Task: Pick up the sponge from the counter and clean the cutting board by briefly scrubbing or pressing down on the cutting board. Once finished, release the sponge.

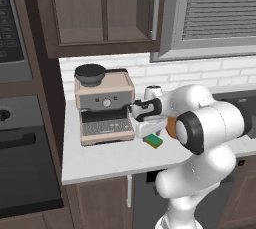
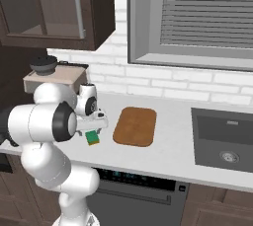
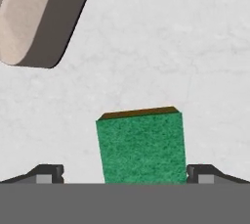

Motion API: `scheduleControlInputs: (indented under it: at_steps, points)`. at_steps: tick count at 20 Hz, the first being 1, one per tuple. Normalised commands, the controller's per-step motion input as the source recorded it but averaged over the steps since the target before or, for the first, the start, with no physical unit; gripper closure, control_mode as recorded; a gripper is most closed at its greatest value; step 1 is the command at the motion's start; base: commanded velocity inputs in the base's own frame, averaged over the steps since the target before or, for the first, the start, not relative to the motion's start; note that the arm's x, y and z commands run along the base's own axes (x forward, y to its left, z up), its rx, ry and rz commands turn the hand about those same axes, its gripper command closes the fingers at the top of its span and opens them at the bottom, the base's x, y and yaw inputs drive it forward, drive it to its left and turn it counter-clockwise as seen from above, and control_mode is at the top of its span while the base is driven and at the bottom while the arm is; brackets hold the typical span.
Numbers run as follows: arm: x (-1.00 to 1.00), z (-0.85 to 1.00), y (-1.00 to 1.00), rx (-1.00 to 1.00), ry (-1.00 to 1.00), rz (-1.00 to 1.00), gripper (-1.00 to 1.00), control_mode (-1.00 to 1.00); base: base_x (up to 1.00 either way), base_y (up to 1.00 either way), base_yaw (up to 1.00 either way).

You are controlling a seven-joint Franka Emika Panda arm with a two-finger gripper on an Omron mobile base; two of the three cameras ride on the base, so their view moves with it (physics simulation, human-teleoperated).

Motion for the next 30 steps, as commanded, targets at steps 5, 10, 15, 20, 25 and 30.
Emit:
scheduleControlInputs:
  at_steps: [5,10,15,20,25,30]
  points:
    - [0.09,-0.07,0.0,0.0,-0.08,0.0,-1.0,-1.0,0.0,0.0,0.0]
    - [0.03,-0.32,-0.03,0.0,-0.05,0.0,-1.0,-1.0,0.0,0.0,0.0]
    - [0.0,-0.34,0.0,0.0,-0.07,0.01,-1.0,-1.0,0.0,0.0,0.0]
    - [0.0,-0.24,-0.04,0.0,-0.09,0.01,-1.0,-1.0,0.0,0.0,0.0]
    - [0.0,-0.23,-0.01,0.0,-0.06,0.0,1.0,-1.0,0.0,0.0,0.0]
    - [0.05,0.68,-0.34,0.11,-0.03,-0.02,1.0,-1.0,0.0,0.0,0.0]
